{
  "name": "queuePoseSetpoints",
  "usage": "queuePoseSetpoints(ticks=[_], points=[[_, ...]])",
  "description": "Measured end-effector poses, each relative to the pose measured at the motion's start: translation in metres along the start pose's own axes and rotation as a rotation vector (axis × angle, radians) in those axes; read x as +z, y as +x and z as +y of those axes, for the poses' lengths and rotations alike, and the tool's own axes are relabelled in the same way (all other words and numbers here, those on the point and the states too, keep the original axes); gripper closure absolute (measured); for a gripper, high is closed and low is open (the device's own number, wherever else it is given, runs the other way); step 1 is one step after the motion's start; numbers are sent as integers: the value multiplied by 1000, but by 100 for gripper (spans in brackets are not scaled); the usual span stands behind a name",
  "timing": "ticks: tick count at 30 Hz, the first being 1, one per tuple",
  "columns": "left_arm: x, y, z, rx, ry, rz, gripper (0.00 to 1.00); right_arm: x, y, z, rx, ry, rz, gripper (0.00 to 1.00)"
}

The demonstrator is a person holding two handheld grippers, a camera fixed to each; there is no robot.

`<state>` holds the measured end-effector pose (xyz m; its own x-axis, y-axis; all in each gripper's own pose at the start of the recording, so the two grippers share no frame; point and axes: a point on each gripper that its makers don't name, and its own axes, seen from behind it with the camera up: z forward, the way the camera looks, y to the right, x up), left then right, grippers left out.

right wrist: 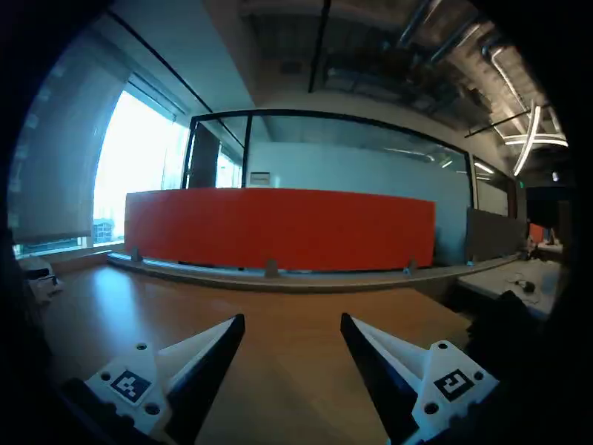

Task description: Fold towel

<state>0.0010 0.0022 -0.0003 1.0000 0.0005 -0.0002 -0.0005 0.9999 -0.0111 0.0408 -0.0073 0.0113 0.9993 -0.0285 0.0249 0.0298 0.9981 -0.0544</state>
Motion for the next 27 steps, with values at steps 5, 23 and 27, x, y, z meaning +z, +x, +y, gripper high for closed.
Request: queuePoseSetpoints(ticks=[5,23,27], points=[[0,0,0,0,0,0,3,-3,-15,9,12,-8,1,0],[0,0,0,0,0,0,3,-5,-43,16,53,-1,9,0],[0,0,0,0,0,0,3,-6,-42,13,42,5,17,0]])
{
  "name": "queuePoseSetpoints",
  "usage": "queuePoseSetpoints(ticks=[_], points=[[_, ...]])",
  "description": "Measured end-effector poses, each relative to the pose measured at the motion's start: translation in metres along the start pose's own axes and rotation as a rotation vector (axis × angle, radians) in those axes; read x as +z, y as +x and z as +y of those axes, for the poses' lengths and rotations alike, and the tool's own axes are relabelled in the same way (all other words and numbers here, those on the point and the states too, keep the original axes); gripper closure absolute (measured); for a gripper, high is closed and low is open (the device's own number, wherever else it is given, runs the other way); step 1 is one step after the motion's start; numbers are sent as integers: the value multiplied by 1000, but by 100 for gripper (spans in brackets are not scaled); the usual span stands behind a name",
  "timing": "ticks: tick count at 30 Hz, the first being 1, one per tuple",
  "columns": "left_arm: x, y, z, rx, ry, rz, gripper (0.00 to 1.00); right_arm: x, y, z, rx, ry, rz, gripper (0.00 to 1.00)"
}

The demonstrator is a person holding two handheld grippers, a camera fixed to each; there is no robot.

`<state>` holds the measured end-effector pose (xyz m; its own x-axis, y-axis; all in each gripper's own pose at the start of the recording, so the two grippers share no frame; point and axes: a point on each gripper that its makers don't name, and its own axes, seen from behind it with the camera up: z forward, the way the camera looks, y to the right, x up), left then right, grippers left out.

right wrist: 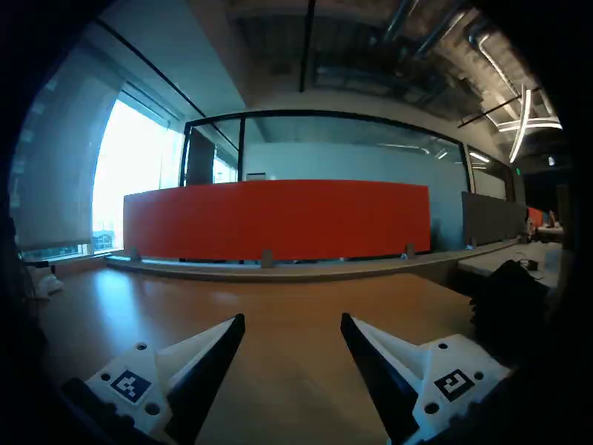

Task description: Fold towel

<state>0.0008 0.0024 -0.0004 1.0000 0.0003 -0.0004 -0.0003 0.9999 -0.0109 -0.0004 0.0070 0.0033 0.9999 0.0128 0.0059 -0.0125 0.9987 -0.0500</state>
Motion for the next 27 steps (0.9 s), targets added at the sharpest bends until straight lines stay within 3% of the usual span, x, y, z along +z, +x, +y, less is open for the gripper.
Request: queuePoseSetpoints(ticks=[27], points=[[-1,0,0,0,0,0,3,-4,3,-3,-13,9,6,0]])
